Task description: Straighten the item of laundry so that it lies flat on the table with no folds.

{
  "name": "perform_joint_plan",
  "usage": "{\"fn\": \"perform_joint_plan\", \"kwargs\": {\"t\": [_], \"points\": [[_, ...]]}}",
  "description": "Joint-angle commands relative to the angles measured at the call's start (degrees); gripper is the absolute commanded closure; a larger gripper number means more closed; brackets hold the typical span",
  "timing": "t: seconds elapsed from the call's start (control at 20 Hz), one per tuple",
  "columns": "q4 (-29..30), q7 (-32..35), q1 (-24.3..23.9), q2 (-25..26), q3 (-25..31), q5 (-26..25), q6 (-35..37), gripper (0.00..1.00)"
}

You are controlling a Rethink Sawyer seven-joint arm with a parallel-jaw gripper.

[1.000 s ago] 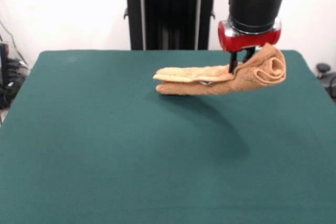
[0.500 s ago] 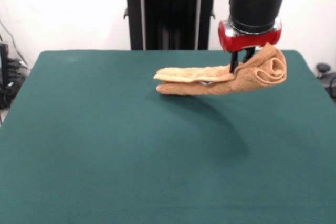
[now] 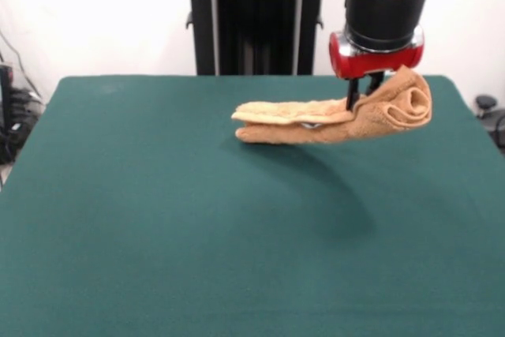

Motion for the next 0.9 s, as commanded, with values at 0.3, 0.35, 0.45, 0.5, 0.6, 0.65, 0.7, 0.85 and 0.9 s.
{"fn": "perform_joint_plan", "kwargs": {"t": [0.3,0.35,0.45,0.5,0.6,0.65,0.7,0.85,0.9], "points": [[2.8,12.4,1.6,5.3,2.2,2.6,-2.8,1.0],[2.9,12.4,1.6,5.3,2.2,2.6,-3.5,1.0],[3.1,12.8,1.6,5.3,2.1,2.7,-4.4,0.0],[3.7,13.0,1.4,5.1,2.2,2.8,-6.2,0.0],[4.2,13.7,1.5,4.8,2.1,2.9,-8.5,0.0],[4.0,13.4,1.5,5.0,2.1,3.0,-7.2,0.0],[3.4,13.1,1.8,5.1,1.7,2.4,-6.3,0.0],[4.1,13.8,1.9,5.1,1.9,3.2,-7.0,0.0],[4.0,13.6,2.0,5.1,1.8,2.9,-7.0,0.0]]}}
